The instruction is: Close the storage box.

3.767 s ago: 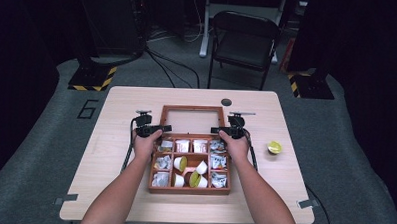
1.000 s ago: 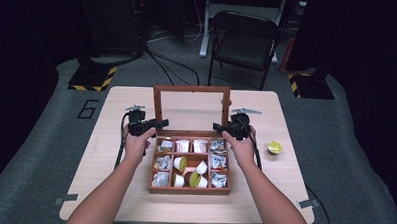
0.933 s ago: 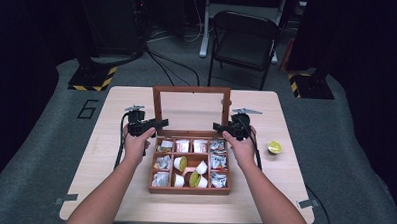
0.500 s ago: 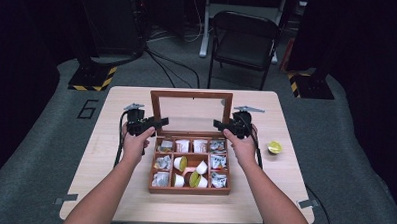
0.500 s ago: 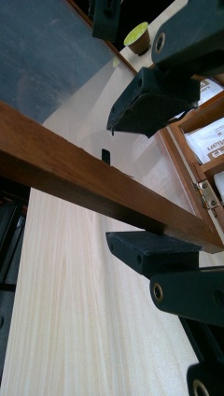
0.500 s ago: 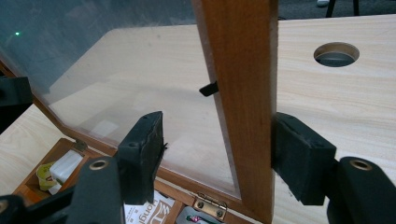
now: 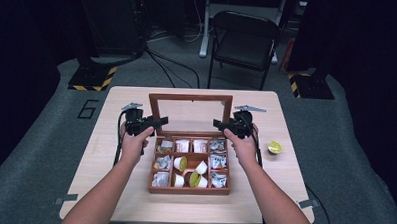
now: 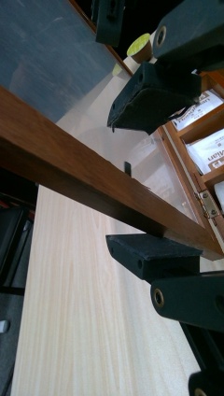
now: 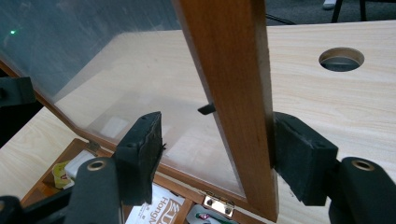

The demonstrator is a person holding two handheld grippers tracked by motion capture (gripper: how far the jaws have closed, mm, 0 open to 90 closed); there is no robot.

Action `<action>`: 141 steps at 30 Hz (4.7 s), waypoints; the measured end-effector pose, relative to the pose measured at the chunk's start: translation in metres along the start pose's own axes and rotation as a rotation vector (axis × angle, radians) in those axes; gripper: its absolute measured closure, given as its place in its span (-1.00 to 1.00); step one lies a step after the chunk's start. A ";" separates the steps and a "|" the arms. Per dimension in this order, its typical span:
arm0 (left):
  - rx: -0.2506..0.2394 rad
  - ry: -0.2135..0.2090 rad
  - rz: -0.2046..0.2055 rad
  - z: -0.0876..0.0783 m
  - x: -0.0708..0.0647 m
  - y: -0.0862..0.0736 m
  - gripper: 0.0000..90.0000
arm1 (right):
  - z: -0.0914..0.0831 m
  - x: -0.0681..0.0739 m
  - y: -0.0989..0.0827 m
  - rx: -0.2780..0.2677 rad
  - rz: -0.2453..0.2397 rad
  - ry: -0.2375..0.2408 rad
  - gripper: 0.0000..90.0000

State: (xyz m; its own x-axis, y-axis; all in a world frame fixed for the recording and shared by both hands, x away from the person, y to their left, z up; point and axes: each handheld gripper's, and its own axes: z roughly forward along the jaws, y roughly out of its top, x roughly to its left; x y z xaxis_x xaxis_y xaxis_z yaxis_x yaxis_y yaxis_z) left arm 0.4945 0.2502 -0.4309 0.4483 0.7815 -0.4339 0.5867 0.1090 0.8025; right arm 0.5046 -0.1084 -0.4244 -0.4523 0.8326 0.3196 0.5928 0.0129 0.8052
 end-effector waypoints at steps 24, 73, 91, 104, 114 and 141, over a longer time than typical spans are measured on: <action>-0.005 -0.056 0.150 -0.046 -0.023 -0.009 -0.24 | -0.042 0.022 -0.012 -0.040 -0.117 0.027 -0.34; 0.023 -0.078 0.217 -0.107 -0.052 -0.067 -0.06 | -0.117 0.038 -0.071 -0.050 -0.206 0.096 0.16; 0.054 -0.087 0.195 -0.108 -0.048 -0.097 -0.07 | -0.115 0.035 -0.100 -0.011 -0.181 0.092 0.09; 0.089 -0.077 0.203 -0.111 -0.048 -0.113 -0.07 | -0.116 0.036 -0.116 0.011 -0.204 0.099 0.07; 0.125 -0.070 0.199 -0.110 -0.046 -0.126 -0.07 | -0.112 0.035 -0.131 0.063 -0.213 0.100 0.05; 0.201 -0.070 0.190 -0.108 -0.045 -0.143 -0.07 | -0.110 0.037 -0.145 0.145 -0.232 0.101 0.03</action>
State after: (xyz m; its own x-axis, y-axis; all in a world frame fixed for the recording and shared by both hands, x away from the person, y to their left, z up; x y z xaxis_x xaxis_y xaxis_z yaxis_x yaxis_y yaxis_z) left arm 0.3175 0.2657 -0.4820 0.6043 0.7312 -0.3165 0.6067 -0.1647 0.7777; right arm 0.3288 -0.1400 -0.4741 -0.6467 0.7390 0.1889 0.5516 0.2821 0.7850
